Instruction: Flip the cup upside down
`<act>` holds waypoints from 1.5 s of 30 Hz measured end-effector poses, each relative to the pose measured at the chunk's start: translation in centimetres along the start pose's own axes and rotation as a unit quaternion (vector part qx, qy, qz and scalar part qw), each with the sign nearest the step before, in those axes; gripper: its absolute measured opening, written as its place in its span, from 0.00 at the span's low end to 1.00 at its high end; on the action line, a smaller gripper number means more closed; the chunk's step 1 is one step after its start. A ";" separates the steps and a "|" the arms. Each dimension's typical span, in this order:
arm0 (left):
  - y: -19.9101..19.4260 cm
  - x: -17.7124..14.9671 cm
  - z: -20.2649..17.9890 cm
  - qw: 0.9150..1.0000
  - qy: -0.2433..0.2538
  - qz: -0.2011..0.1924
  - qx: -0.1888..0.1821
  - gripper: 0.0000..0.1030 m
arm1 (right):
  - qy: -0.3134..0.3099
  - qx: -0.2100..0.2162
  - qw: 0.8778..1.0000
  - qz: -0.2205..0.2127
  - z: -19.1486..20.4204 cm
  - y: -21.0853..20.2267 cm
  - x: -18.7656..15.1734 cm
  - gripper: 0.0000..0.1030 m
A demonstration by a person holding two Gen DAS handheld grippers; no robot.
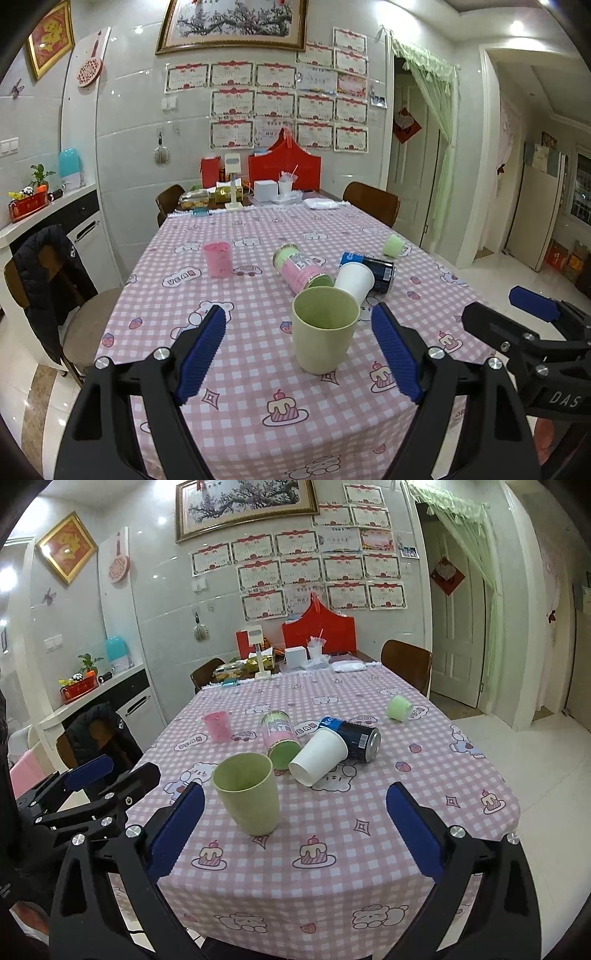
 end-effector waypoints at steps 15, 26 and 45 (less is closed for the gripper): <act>-2.1 -0.4 0.4 1.000 0.001 -0.017 0.016 0.78 | -0.006 -0.001 1.000 -0.006 0.4 -1.1 -0.5 0.92; -2.5 -0.6 0.6 1.000 0.001 -0.016 0.018 0.78 | -0.012 0.001 1.000 -0.005 0.9 -1.2 -0.6 0.92; -2.0 -0.6 0.4 1.000 0.007 -0.005 0.016 0.78 | -0.003 -0.005 1.000 -0.008 0.4 -0.9 -0.5 0.92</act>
Point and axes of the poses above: each gripper's, at about its wrist camera, not at the fingertips, and y roughly the way its jaws point, z to its left, x to its top, the point moved 4 cm from there along y, roughly the way its jaws point, and after that the axes turned 1 degree about z, right-handed, at the moved point
